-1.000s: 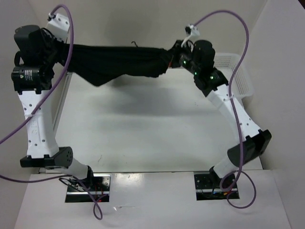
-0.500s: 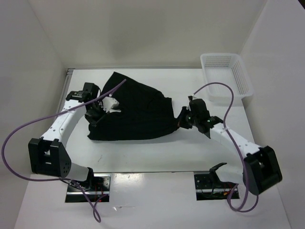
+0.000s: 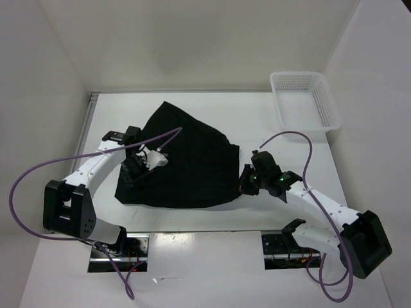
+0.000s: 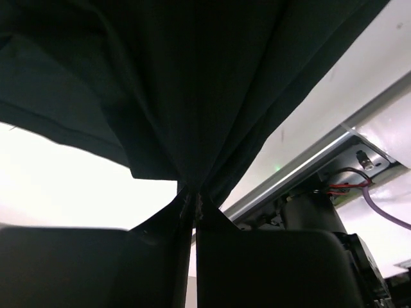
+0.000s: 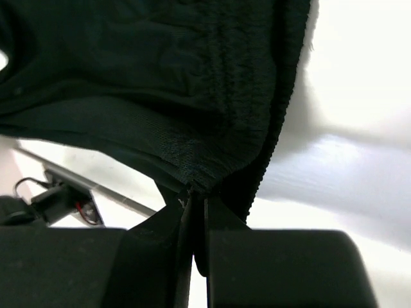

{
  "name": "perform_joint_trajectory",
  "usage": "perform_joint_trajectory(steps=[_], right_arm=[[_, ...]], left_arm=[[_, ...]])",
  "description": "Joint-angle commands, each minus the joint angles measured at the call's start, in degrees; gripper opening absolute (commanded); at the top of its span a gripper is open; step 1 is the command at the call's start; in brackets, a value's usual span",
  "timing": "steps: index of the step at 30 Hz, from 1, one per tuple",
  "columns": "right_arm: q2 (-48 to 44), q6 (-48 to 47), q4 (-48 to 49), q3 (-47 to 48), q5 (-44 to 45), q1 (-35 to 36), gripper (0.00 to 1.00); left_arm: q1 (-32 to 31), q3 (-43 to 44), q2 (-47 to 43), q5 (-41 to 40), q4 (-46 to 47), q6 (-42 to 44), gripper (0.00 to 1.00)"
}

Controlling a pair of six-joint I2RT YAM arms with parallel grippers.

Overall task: Fold and stack the shorts
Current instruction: Flatten the shorts out

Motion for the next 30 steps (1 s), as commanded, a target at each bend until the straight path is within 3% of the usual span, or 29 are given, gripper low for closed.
perform_joint_trajectory(steps=[1,11,21,24,25,27,28,30], right_arm=[[0.5,5.2,-5.3,0.4,3.9,2.9,0.1],[-7.9,11.2,-8.7,-1.5,6.7,6.9,0.03],[-4.5,10.6,-8.8,-2.0,5.8,6.9,0.03],[-4.5,12.0,-10.7,-2.5,5.8,7.5,0.24],[-5.0,12.0,-11.2,-2.5,5.8,7.5,0.27],[-5.7,12.6,-12.0,-2.5,5.8,7.5,0.47],[-6.8,13.3,-13.3,-1.8,6.8,7.5,0.57],[-8.3,14.7,-14.8,-1.3,8.1,7.5,0.63]], left_arm=[[-0.8,-0.6,0.2,1.3,-2.1,-0.9,0.06],[-1.3,0.9,0.2,0.7,-4.9,-2.0,0.04],[-1.3,-0.4,0.2,0.7,-6.0,-2.0,0.04],[-1.3,-0.4,-0.3,0.2,-6.5,-2.0,0.07],[-1.3,0.2,-0.3,0.2,-7.0,-2.0,0.11],[-1.3,1.6,-0.8,1.5,-8.8,-1.0,0.27],[-1.3,2.2,-1.4,1.5,-9.3,-1.0,0.44],[-1.3,3.3,-4.6,0.7,-9.3,-0.2,0.51]])
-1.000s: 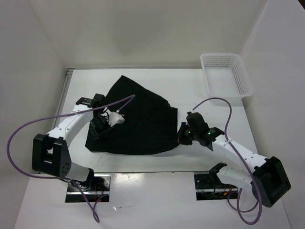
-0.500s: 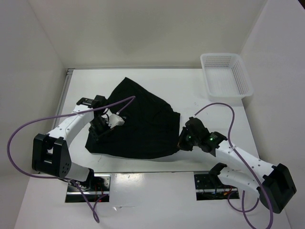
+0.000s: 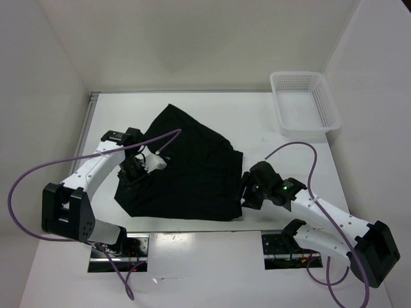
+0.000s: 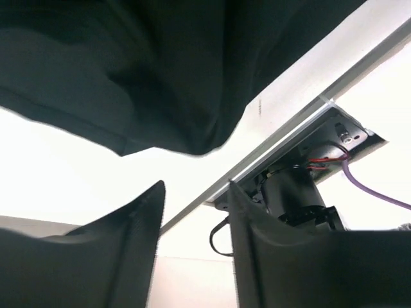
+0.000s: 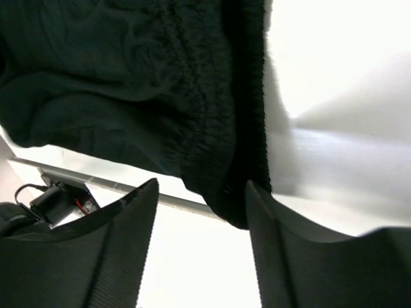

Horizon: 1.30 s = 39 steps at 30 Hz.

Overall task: Fold and stack the shorts
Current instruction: Flatten the shorts out, then fold the shorts

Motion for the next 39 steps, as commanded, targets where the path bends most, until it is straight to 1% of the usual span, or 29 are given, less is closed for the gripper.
perform_joint_trajectory(steps=[1,2,3,4,5,6,7,9,10,11,12,14,15,18,21,22,24,25,26,28,29,32,33,34,36,39], right_arm=[[-3.8,3.0,-5.1,0.3,2.3,0.6,0.65],[-6.0,3.0,-5.7,0.8,3.0,0.6,0.66],[-7.2,4.5,-6.3,0.8,3.9,0.6,0.66],[-8.3,5.0,-6.9,1.4,4.5,0.6,0.66],[-9.7,5.0,-6.9,1.4,5.1,0.6,0.66],[-9.8,5.7,-7.4,1.4,6.7,0.6,0.66],[-9.8,6.3,-7.4,2.1,7.3,0.6,0.66],[-8.8,6.3,-6.8,3.5,10.1,0.6,0.67],[-8.3,6.3,-5.7,4.1,11.2,0.6,0.67],[-6.6,5.3,-4.1,4.6,12.1,0.6,0.67],[-5.4,3.4,-2.5,5.6,13.5,0.6,0.67],[-2.2,1.6,0.8,6.3,14.1,0.6,0.68],[1.6,0.8,2.9,6.3,14.7,0.6,0.68],[7.8,-0.2,4.2,6.9,14.7,0.6,0.68],[8.3,-0.8,6.1,5.0,14.7,0.6,0.68],[7.5,-0.2,6.1,4.4,14.7,0.6,0.67],[6.9,-0.2,6.8,3.0,14.7,0.6,0.67],[6.8,-0.2,6.8,3.0,13.8,0.6,0.67],[6.8,-0.2,6.8,2.3,13.1,0.6,0.67],[6.8,-0.2,7.5,0.9,10.4,0.6,0.66],[6.8,0.4,7.5,-0.1,9.6,0.6,0.66],[6.0,0.4,9.4,-1.2,6.8,0.6,0.66],[6.0,0.4,9.4,-1.9,6.8,0.6,0.66],[5.1,0.4,9.4,-2.5,6.8,0.6,0.66],[5.1,0.4,9.4,-3.8,5.6,0.6,0.66],[8.9,0.4,12.6,-5.1,1.7,0.6,0.65]], left_arm=[[-0.2,3.7,-5.5,-0.6,-3.0,1.4,0.53],[-0.2,3.7,-6.5,-2.1,-3.0,1.9,0.56],[-0.2,5.2,-7.9,-5.5,-3.0,1.9,0.65],[-0.2,6.2,-7.9,-7.0,-2.5,1.9,0.72],[1.4,7.2,-7.9,-8.3,-1.2,1.4,0.76],[2.1,8.2,-6.7,-10.7,3.1,-1.8,0.8],[2.1,8.9,-5.5,-11.8,5.4,-3.6,0.81],[2.9,8.9,-1.2,-10.8,10.4,-6.1,0.81],[3.4,8.9,2.8,-9.8,11.6,-6.6,0.81],[3.4,8.9,4.9,-8.3,12.7,-7.1,0.81],[3.4,8.9,7.1,-4.9,14.1,-7.8,0.82],[4.0,10.5,12.6,-1.5,14.1,-9.0,0.82],[5.4,11.2,13.9,-0.3,14.8,-9.5,0.82],[6.0,11.8,16.1,1.3,16.0,-9.5,0.82],[6.0,11.3,17.2,2.6,16.0,-9.5,0.82],[6.0,10.6,18.3,1.3,16.9,-10.5,0.81],[6.0,10.0,19.6,1.2,17.6,-11.3,0.77],[6.0,10.0,20.6,1.2,17.6,-12.1,0.73],[6.0,9.4,21.2,2.5,18.2,-12.2,0.61],[6.0,9.4,22.8,5.1,18.2,-12.7,0.5],[6.0,9.4,23.3,7.7,18.2,-12.7,0.4],[6.0,9.4,26.0,11.5,17.7,-12.7,0.23],[6.6,9.4,26.5,11.5,17.7,-13.2,0.18],[6.6,8.5,27.1,11.5,19.2,-13.2,0.08],[7.1,7.5,27.1,9.1,20.6,-13.9,0.02],[8.7,6.7,25.4,3.2,21.8,-13.9,0.0]])
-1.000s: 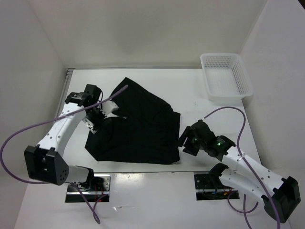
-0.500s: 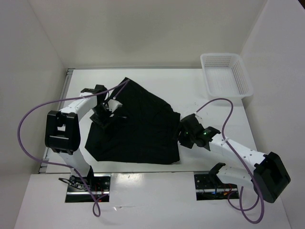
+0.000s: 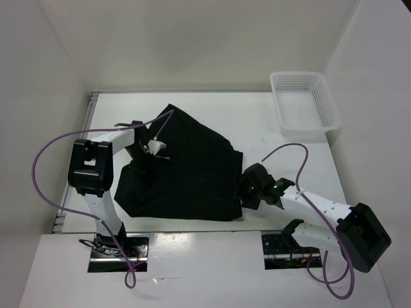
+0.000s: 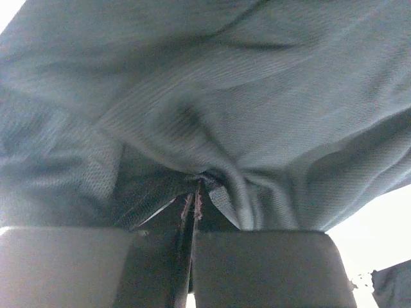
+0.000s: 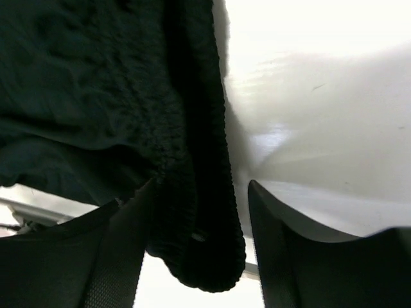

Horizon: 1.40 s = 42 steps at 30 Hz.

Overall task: Fold and stack the shorts
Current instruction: Fold the shorts

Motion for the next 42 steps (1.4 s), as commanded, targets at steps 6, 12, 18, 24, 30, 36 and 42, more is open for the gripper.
perform_joint_trajectory(steps=[6,12,18,24,30,36,42], right_arm=[[8.8,-2.0,7.0,-0.2,-4.4,1.1,0.26],[4.3,-1.5,1.3,-0.2,1.2,1.1,0.0],[-0.1,2.2,-1.9,-0.9,5.0,1.1,0.0],[-2.4,1.5,-1.1,-0.9,3.8,1.1,0.45],[-11.6,0.2,-5.8,7.5,10.1,1.1,0.72],[3.0,-8.3,-1.2,17.5,12.9,-3.4,0.77],[18.6,-13.7,4.9,25.2,12.1,-12.7,0.77]], left_arm=[[6.8,1.4,-3.7,-12.1,3.4,0.3,0.0],[10.6,1.4,-6.3,-16.3,3.4,2.0,0.0],[14.6,1.4,-5.8,-19.4,3.9,4.1,0.0],[15.2,3.0,-5.3,-17.2,1.7,5.0,0.23],[15.2,18.7,-9.9,-15.8,-2.4,2.8,0.9],[11.1,43.0,4.9,-3.3,-4.6,-0.7,0.99],[8.0,68.7,25.4,6.6,2.0,-9.3,0.99]])
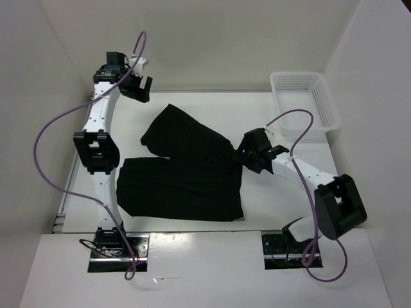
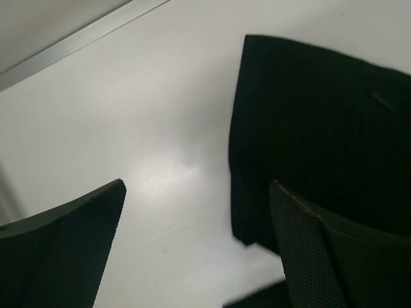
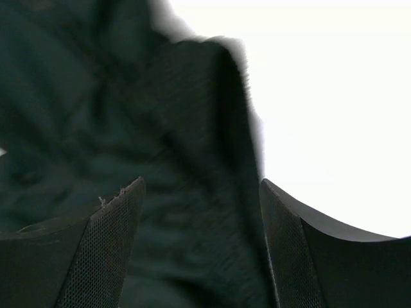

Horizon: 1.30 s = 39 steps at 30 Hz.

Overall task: Fold and stack the shorts
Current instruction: Fold the shorts

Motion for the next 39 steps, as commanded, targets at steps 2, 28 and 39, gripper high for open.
perform_joint_trajectory(steps=[2,28,39], right_arm=[[3.8,-5.7,5.9,4.5,0.9,-5.7,0.77],[19.7,-9.2,13.3,10.3,-5.3,-10.5,0.77],[22.7,-8.7,12.8,11.9,-6.4,-8.9,0.75]], left_arm=[[-3.4,14.2,15.1,6.9,4.6,-6.3,0.99],[-10.0,38.2,45.4,1.4,8.0,-11.3,0.99],[-11.9,38.2,45.5,5.7,6.8,-4.3,0.16]])
